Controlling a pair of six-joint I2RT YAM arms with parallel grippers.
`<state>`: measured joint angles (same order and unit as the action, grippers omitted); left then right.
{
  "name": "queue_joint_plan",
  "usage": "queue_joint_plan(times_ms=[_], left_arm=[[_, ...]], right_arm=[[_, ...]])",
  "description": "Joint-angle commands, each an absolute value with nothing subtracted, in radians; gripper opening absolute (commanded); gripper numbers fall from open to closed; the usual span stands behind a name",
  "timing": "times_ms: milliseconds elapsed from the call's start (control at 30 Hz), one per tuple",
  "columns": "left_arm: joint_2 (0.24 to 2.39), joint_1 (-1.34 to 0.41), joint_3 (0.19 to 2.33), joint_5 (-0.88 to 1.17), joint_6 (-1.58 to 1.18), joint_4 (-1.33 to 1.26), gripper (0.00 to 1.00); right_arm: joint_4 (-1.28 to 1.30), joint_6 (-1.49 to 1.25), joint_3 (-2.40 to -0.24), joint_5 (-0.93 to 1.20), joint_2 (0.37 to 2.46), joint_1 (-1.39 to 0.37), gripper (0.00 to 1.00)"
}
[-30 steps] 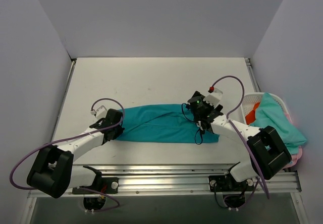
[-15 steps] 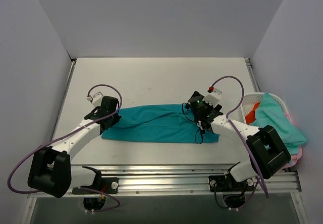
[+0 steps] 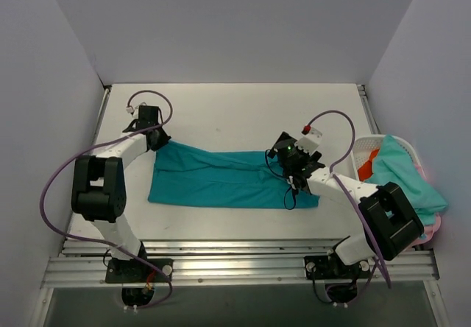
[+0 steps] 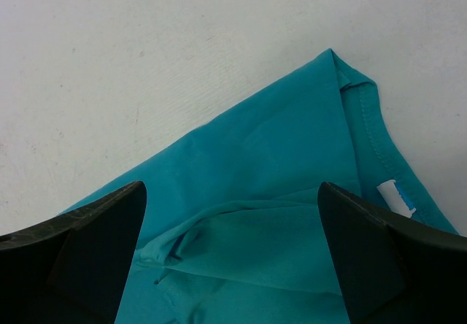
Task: Fold and stack the t-shirts
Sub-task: Fold the other side of the tshirt into a rectangle
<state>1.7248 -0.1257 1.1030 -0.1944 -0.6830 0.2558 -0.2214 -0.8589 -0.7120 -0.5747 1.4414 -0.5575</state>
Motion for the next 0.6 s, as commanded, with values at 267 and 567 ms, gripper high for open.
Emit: queue_joint_plan(times_ms=[267,567], left_arm=[[2.028,-0.081,1.565,0.057,-0.535,0.274,0.02],[1.909,-0.055,1.455,0.019,-0.525,0.278,0.02]], right_arm=[[-0.247,-0.835,-0.695,-0.592,1.434,-0.543,1.0],[-0.271,-0.828,-0.704,-0.575,1.488,-0.543,1.0]])
